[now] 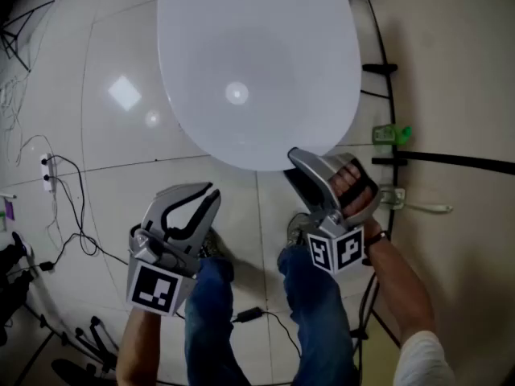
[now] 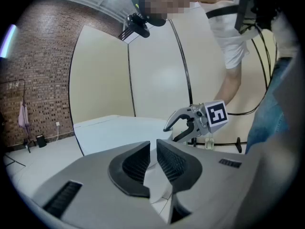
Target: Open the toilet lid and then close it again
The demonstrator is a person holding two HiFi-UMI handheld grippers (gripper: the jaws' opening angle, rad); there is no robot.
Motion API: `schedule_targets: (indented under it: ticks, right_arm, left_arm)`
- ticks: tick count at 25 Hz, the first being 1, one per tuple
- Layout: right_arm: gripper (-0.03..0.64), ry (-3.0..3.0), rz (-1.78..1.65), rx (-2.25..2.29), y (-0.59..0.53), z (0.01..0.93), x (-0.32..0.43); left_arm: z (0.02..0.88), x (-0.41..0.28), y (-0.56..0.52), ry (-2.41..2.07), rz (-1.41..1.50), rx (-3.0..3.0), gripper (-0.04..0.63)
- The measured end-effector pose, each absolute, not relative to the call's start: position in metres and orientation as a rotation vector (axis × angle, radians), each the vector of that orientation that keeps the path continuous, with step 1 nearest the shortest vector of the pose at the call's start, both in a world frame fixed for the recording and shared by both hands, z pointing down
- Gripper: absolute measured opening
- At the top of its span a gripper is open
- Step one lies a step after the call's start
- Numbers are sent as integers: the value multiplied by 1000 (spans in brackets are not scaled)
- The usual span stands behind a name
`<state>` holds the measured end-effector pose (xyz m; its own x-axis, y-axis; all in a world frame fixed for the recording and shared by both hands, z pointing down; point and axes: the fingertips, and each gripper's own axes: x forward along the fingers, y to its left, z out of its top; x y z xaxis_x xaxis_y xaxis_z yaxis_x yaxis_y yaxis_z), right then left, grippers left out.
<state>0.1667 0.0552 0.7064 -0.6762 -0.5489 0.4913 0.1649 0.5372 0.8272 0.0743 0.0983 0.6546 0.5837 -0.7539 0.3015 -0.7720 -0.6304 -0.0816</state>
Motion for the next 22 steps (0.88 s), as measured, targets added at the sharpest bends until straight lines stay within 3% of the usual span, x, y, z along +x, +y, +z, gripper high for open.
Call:
schedule_targets:
  ticks: [11,22]
  right_arm:
    - [179,-2079,-1218,295,35,552,156]
    - [161,-2113,-1239,435,-76,389,130]
  left_arm:
    - [559,62,76,-1378,418,2736,35]
    - [437,39,16,-1472,316,2795,35]
